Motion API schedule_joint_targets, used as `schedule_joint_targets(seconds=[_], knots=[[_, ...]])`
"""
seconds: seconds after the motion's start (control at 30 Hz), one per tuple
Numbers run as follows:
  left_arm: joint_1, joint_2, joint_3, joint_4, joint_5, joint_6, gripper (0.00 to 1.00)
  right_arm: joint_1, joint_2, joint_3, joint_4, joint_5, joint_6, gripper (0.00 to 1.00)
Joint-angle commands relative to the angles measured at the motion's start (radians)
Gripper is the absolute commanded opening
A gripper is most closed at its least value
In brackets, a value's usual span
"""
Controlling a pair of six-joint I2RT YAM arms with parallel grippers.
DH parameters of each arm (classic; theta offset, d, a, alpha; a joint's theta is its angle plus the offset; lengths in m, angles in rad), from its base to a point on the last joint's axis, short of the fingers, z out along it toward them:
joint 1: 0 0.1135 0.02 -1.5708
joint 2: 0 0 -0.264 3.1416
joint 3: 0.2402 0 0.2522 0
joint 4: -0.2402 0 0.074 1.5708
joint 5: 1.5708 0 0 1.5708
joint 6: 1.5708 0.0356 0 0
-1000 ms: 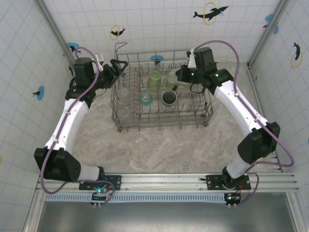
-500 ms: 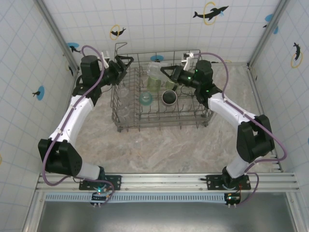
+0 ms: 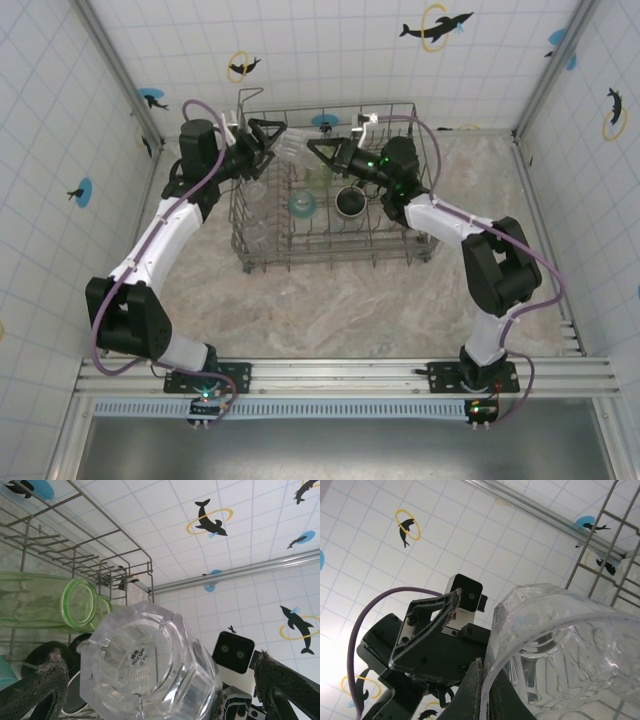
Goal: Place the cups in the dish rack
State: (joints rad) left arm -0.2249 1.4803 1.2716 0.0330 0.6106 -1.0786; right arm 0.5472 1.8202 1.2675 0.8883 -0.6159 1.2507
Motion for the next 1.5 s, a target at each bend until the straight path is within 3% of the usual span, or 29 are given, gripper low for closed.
schedule_joint_targets(seconds=[0.0,0.43,0.53,0.8,0.93,1.0,1.27,1.47], knots=[[-0.009,0.009,-0.009,0.045,0.011,-0.022,0.95,0.005,0.008,0.07,0.161,-0.004,0.045,0.0],[-0.013,0.032,-0.017,0.097,0.017,-0.043,0.79,0.02,0.033,0.094,0.17,-0.036,0.068,0.0],[-0.013,0.038,-0.014,0.111,0.024,-0.049,0.71,0.02,0.033,0.093,0.172,-0.04,0.069,0.0],[-0.013,0.063,-0.007,0.154,0.06,-0.049,0.35,0.02,0.043,0.1,0.172,-0.068,0.075,0.0],[-0.013,0.077,-0.005,0.185,0.088,-0.044,0.0,0.019,0.051,0.107,0.166,-0.079,0.078,0.0],[-0.013,0.076,-0.003,0.197,0.089,-0.027,0.0,0.017,0.054,0.108,0.163,-0.079,0.078,0.0],[-0.011,0.086,0.082,0.06,-0.004,0.151,0.0,-0.012,0.029,0.082,0.088,-0.075,0.04,0.41],[-0.009,0.127,0.217,-0.112,-0.16,0.356,0.0,-0.054,-0.053,0.02,-0.064,-0.068,-0.073,0.62]])
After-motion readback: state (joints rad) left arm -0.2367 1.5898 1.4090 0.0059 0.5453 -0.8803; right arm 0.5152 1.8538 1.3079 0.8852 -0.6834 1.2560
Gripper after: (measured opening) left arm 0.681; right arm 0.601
